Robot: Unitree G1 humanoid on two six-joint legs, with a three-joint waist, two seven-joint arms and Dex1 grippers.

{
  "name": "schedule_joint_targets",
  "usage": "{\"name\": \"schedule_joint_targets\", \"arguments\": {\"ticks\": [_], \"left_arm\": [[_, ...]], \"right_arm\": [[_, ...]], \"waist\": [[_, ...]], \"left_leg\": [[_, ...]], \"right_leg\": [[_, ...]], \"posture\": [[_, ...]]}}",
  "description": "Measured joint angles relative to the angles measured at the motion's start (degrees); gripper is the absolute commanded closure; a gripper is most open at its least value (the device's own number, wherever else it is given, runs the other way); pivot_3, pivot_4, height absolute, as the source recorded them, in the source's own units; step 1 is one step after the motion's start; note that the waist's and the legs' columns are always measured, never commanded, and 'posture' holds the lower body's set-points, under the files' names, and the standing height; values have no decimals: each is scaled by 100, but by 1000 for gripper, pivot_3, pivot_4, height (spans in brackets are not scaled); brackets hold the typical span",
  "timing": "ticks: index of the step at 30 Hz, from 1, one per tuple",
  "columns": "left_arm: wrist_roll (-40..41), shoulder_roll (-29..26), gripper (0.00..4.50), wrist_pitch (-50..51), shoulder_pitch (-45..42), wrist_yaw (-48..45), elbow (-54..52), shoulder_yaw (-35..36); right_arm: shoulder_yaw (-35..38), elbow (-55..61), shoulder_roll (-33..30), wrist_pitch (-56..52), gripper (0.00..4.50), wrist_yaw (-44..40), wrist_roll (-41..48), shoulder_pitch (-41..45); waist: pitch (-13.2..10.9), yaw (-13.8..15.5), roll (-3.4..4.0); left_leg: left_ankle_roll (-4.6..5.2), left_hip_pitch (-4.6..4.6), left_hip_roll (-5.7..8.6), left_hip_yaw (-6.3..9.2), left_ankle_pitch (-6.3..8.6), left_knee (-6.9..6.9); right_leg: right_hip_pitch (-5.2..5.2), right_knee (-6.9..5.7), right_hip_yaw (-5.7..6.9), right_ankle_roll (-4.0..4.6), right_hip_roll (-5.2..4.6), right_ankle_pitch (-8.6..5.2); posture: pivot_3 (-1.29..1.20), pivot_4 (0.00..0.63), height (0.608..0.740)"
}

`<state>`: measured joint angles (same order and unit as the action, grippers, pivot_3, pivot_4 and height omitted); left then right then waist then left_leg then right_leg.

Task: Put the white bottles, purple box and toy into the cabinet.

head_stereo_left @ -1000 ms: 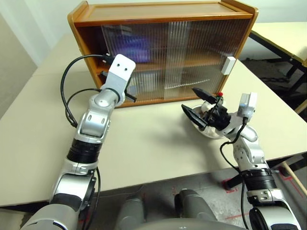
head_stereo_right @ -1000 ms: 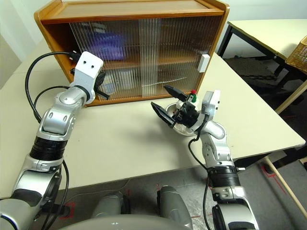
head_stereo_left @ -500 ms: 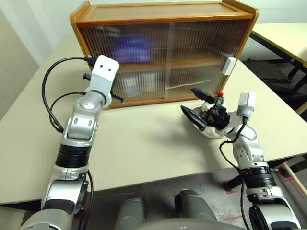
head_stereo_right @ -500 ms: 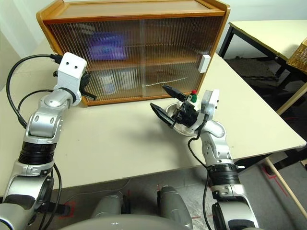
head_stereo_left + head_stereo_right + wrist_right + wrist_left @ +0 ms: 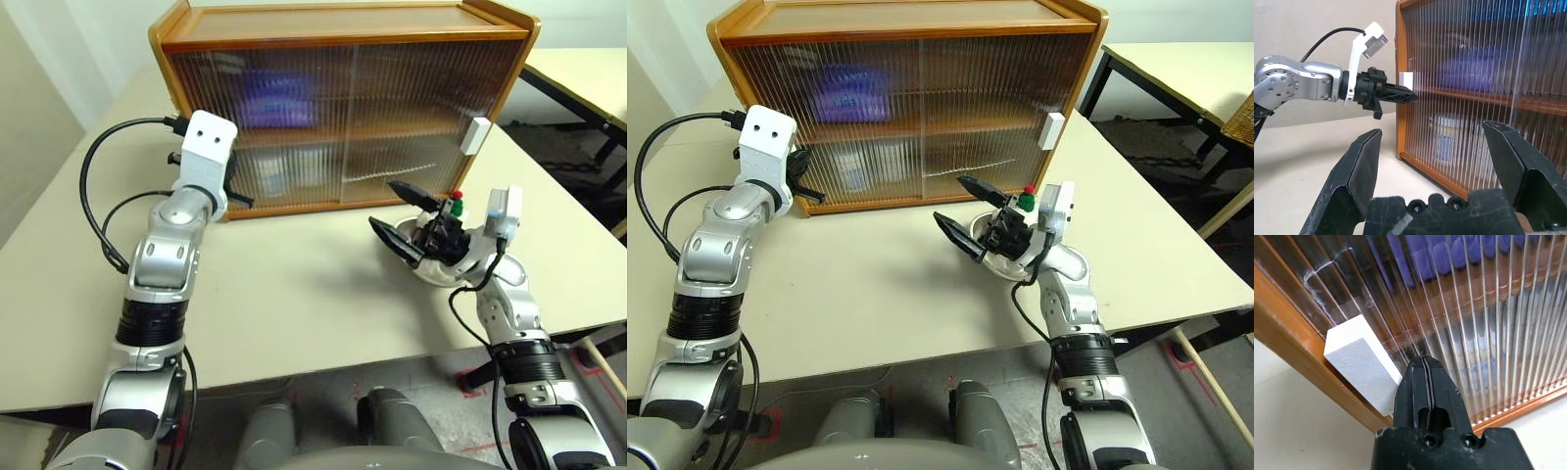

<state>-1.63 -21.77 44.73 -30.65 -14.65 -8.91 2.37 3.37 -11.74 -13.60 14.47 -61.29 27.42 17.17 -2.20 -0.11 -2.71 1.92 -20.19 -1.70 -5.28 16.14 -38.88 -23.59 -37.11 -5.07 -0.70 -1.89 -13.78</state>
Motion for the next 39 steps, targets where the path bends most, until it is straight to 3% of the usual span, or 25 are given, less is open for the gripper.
{"name": "schedule_joint_targets", "arguments": {"ticks": [5,8,11,18,22,30,39], "left_arm": [[557,254,4448,-69,29,-330,-110,158],[1031,476,3909,-206,148,-615,-301,281],[1576,490,2800,-462,500,-1128,-504,387],[2510,233,44,-1396,1417,-2418,-623,595],[2961,115,0,-1669,1942,-2975,-623,661],[3294,-225,0,-2329,2501,-3710,-613,771],[3293,-305,0,-2753,2667,-3837,-630,541]], "right_arm": [[293,-10,-124,-108,0,173,174,37],[480,-18,-179,-127,0,305,277,156],[748,-75,-361,-159,602,425,400,248],[1502,-599,-604,-162,3171,609,679,374],[2024,-1233,-897,15,4474,619,834,648],[2663,-1998,-990,246,4474,1227,897,1104],[2273,-2276,-885,-163,4474,2117,395,1383]], "waist": [[0,122,0],[0,139,0],[0,135,0],[0,118,2],[-1,115,1],[-1,97,10],[0,117,13]], "left_leg": [[-1,-15,0,-2,0,0],[-5,-22,4,-5,3,0],[-11,-25,4,-3,12,12],[13,-17,3,-4,-3,67],[16,-18,5,-6,-5,67],[21,-14,2,-10,-7,69],[23,-16,0,-8,-9,71]], "right_leg": [[0,25,3,6,-6,8],[0,34,2,1,-14,8],[0,47,4,-1,-14,7],[1,76,1,12,-6,-2],[3,84,0,11,-7,-2],[16,105,-3,8,-7,-5],[16,110,0,7,-12,-4]], "posture": [[159,0,740],[150,0,740],[151,0,740],[151,4,740],[152,7,740],[157,8,740],[184,5,740]]}}
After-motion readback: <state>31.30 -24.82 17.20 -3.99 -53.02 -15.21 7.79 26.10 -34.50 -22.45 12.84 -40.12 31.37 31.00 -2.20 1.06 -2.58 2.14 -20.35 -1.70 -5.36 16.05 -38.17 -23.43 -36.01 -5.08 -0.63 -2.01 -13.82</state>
